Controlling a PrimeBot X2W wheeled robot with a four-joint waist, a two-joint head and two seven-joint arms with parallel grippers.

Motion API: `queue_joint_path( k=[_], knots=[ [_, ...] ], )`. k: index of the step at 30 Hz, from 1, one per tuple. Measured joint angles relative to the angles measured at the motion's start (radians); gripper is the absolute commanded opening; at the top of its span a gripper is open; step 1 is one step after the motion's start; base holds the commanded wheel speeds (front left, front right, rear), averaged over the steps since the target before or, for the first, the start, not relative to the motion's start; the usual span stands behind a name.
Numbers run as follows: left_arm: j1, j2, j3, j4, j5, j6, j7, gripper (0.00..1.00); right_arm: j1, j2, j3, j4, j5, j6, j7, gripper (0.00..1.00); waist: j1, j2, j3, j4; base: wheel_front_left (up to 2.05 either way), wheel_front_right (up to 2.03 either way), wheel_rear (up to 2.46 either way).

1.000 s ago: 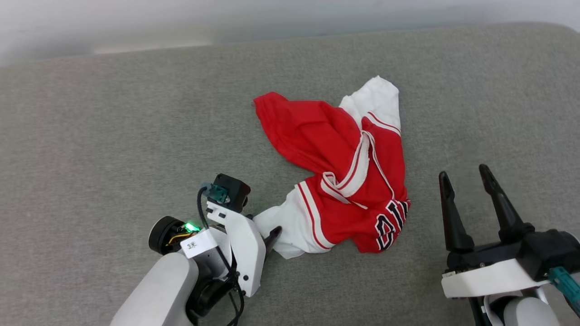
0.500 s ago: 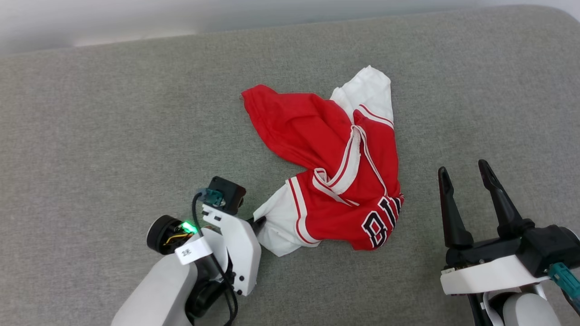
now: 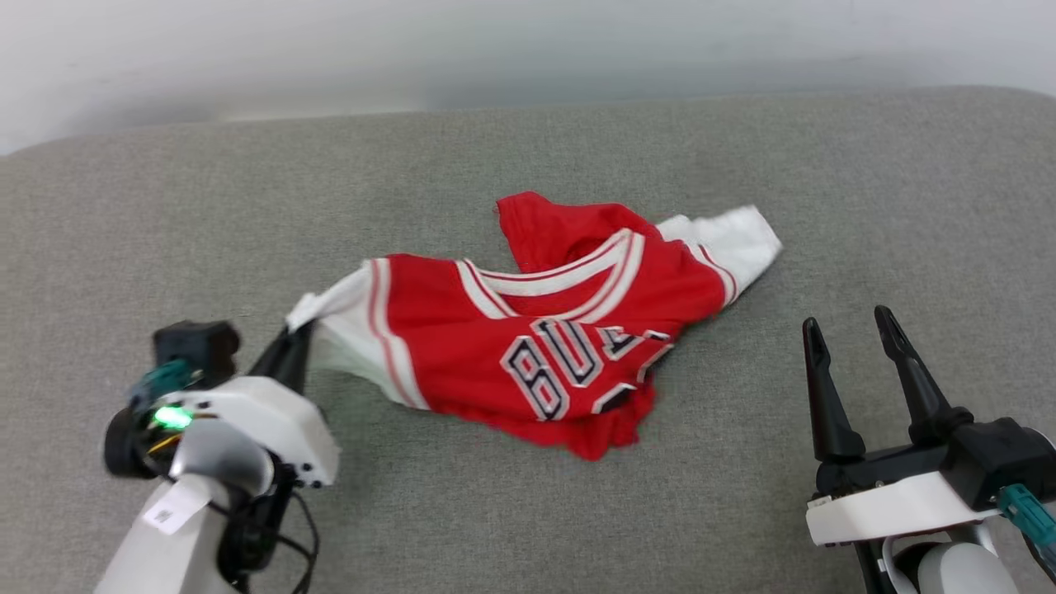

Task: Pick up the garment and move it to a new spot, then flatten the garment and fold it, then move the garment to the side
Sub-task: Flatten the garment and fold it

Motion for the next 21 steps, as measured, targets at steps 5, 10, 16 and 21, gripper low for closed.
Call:
queue_joint_path(
  k=[5,10,16,21],
  knots=[
    [0.074,0.025,0.068,0.015,-0.026,0.033,-0.062,0.0,0.001,0.0,-0.008,0.001,-0.001,0.0,0.0,1.0,0.0,0.0,-0.01,0.008,0.0,0.0,0.0],
    [0.136,0.016,0.048,0.096,-0.041,0.019,-0.054,1.0,0.008,0.0,-0.001,0.015,0.002,0.0,0.0,1.0,0.0,0.0,-0.009,0.006,0.0,0.0,0.0],
    [0.132,0.003,0.035,0.137,-0.029,-0.002,-0.134,1.0,0.009,0.0,-0.006,0.03,0.002,0.0,0.0,1.0,-0.0001,0.0,-0.022,0.01,0.0,0.0,0.0],
    [0.116,0.018,0.022,0.108,0.019,-0.047,-0.278,1.0,0.011,0.0,-0.02,0.032,-0.007,0.0,0.0,1.0,0.0,0.0,-0.048,0.02,0.0,0.0,0.0]
  ],
)
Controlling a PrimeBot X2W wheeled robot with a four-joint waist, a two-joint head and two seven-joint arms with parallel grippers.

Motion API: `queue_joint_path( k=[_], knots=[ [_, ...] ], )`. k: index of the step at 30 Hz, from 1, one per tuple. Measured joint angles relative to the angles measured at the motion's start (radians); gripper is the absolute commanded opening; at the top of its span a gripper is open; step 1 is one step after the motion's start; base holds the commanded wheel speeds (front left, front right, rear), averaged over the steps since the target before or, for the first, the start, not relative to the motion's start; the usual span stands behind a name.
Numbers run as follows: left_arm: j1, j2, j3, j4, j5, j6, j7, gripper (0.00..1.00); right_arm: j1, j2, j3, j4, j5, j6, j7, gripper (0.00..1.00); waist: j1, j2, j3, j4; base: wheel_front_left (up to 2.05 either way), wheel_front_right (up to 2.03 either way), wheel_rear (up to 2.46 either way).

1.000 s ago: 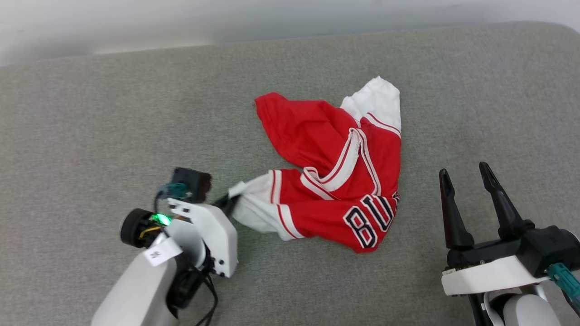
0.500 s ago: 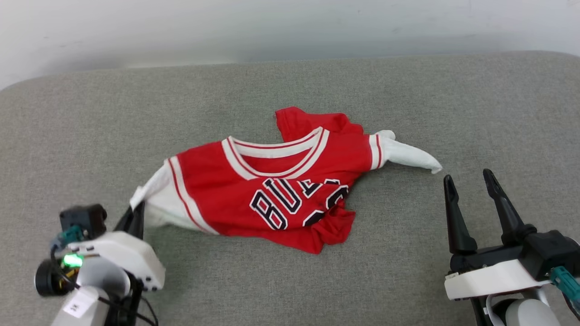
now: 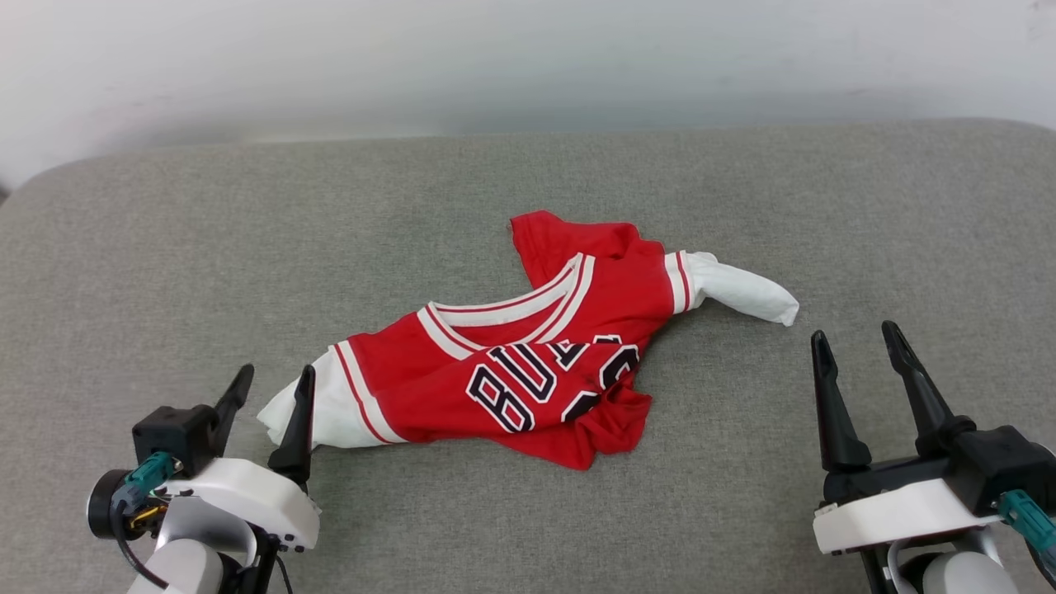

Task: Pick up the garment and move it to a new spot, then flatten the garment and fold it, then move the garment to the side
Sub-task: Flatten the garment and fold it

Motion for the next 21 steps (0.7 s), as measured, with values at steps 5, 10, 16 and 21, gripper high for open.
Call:
queue_joint_path(
  k=[5,10,16,21],
  knots=[
    [0.007,0.001,0.002,-0.071,0.027,-0.02,-0.064,1.0,0.009,-0.001,-0.017,0.008,-0.03,0.0,0.0,1.0,-0.0001,0.0,-0.018,0.02,0.0,0.0,0.0],
    [0.037,-0.017,-0.002,-0.148,0.048,-0.032,-0.076,1.0,-0.023,-0.054,0.011,0.031,0.065,0.0,0.186,1.0,-0.0001,0.0,-0.012,0.051,0.0,0.0,0.0],
    [0.057,-0.028,-0.017,-0.188,0.056,-0.032,-0.076,1.0,-0.151,-0.269,0.081,-0.005,0.171,0.0,0.581,1.0,-0.0001,0.0,0.016,0.091,0.0,0.0,0.0],
    [0.049,-0.036,-0.028,-0.179,0.053,-0.032,-0.066,1.0,-0.272,-0.4,0.143,0.01,0.262,0.0,0.818,1.0,-0.0001,0.0,0.05,0.13,0.0,0.0,0.0]
  ],
)
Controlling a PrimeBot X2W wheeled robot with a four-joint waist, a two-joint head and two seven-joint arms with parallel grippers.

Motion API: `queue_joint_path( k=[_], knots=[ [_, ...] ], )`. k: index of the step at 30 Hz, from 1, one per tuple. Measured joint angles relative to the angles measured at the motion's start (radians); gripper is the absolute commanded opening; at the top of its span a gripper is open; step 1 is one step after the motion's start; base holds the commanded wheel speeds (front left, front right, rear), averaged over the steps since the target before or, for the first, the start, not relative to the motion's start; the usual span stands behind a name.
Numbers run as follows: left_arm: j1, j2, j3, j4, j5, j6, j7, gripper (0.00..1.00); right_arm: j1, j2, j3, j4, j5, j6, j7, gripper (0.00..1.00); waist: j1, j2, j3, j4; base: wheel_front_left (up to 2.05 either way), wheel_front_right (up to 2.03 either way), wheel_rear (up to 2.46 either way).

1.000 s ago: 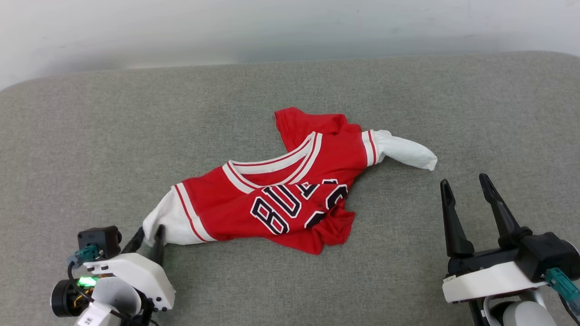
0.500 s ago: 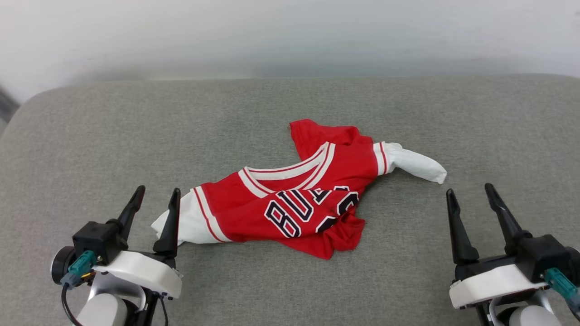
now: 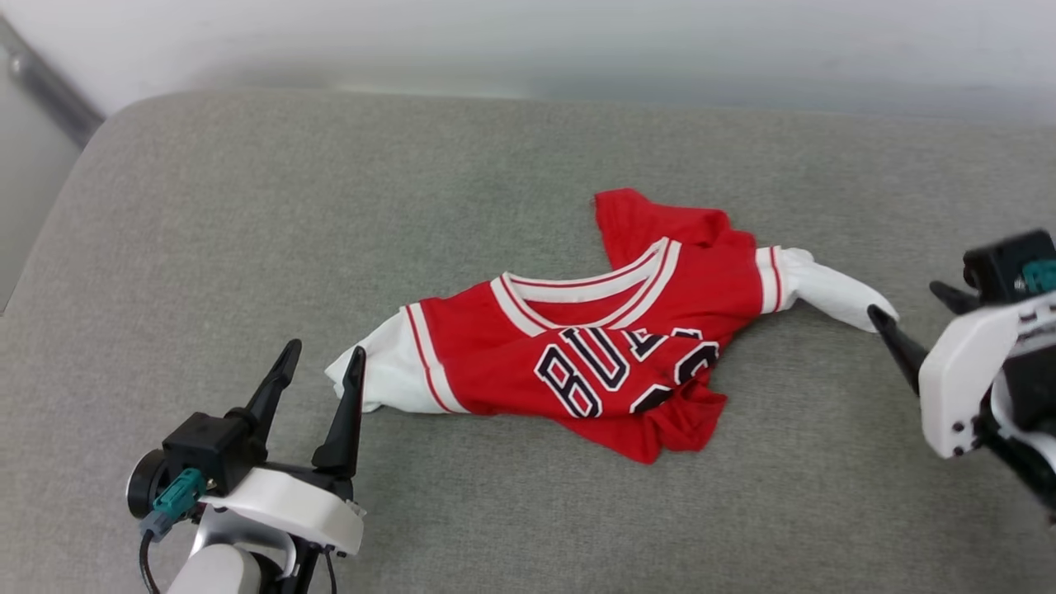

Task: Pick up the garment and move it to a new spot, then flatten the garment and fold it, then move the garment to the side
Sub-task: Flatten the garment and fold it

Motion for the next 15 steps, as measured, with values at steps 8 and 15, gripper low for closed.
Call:
queue_joint_path(
  k=[8,15],
  knots=[
    [-0.054,-0.02,-0.008,0.0,0.0,-0.005,-0.002,1.0,-0.148,-0.118,0.102,0.107,0.131,0.0,0.218,1.0,0.0001,0.0,0.074,0.072,0.0,0.0,0.0],
    [-0.074,-0.041,-0.013,0.011,0.003,-0.012,-0.009,1.0,-0.183,-0.201,0.201,0.186,0.142,0.0,0.219,1.0,0.0,0.0,0.129,0.141,0.0,0.0,0.0]
  ],
)
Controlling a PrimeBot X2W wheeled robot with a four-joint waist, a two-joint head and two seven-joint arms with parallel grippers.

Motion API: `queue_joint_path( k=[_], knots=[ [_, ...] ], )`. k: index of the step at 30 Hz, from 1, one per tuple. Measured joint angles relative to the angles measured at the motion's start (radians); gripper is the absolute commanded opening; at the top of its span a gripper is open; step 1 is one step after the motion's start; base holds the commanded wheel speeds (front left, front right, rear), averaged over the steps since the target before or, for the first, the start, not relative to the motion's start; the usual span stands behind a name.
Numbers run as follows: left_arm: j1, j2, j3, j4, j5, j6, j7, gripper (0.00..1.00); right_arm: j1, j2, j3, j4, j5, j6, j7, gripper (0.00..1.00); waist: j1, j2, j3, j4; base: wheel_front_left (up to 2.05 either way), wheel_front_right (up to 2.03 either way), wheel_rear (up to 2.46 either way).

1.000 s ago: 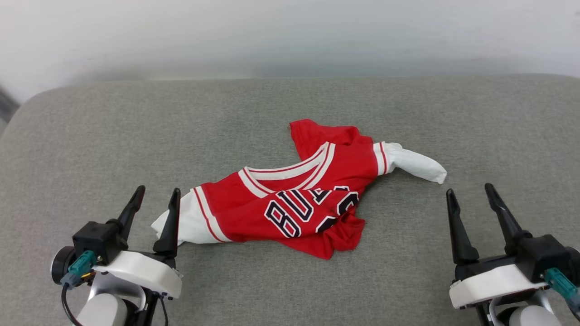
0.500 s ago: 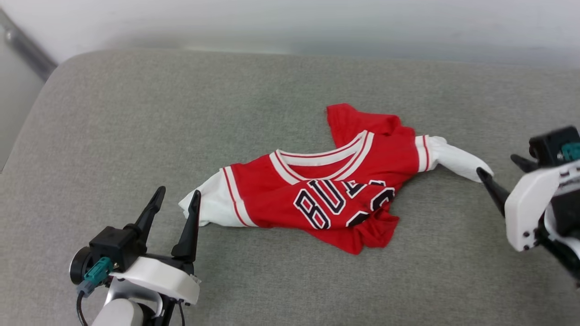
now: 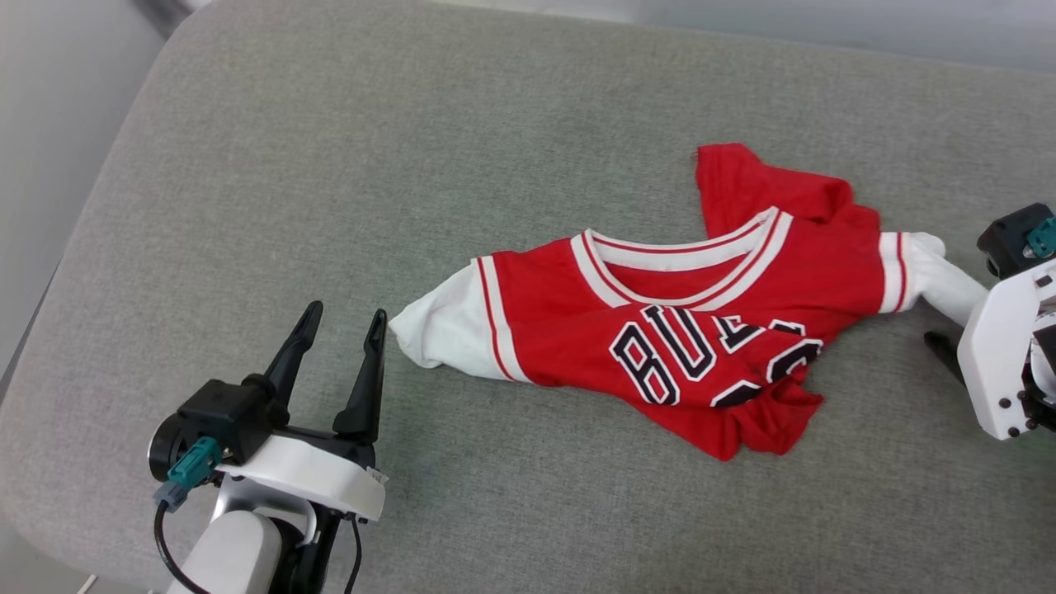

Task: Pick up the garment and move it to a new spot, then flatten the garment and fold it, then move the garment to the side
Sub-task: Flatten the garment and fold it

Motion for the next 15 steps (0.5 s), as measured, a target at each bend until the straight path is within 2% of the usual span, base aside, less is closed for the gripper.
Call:
queue_joint_path(
  k=[1,2,3,9,15],
  knots=[
    [-0.004,-0.002,0.0,0.002,0.0,0.0,0.0,1.0,0.0,-0.002,0.009,0.009,0.003,0.0,-0.009,1.0,0.0,0.0,0.005,0.008,0.0,0.0,0.0],
    [-0.006,-0.004,-0.001,0.004,0.0,0.0,0.0,1.0,0.0,-0.004,0.013,0.018,0.009,0.0,-0.019,0.44,0.0,0.0,0.01,0.015,0.0,0.0,0.0],
    [-0.007,-0.006,0.0,0.006,0.001,-0.001,-0.001,1.0,0.0,-0.008,0.018,0.024,0.011,0.0,-0.033,0.0,0.0,0.0,0.013,0.021,0.0,0.0,0.0],
    [-0.002,-0.007,0.009,0.023,0.007,-0.001,-0.002,1.0,0.018,-0.016,0.05,0.049,0.019,0.0,-0.12,0.0,0.0,0.0,-0.002,0.017,0.0,0.0,0.0],
    [0.016,0.002,0.027,0.029,0.007,0.0,-0.002,1.0,0.092,-0.02,0.043,0.044,0.037,0.0,-0.194,0.0,0.0,0.0,-0.048,-0.023,0.0,0.0,0.0]
  ],
)
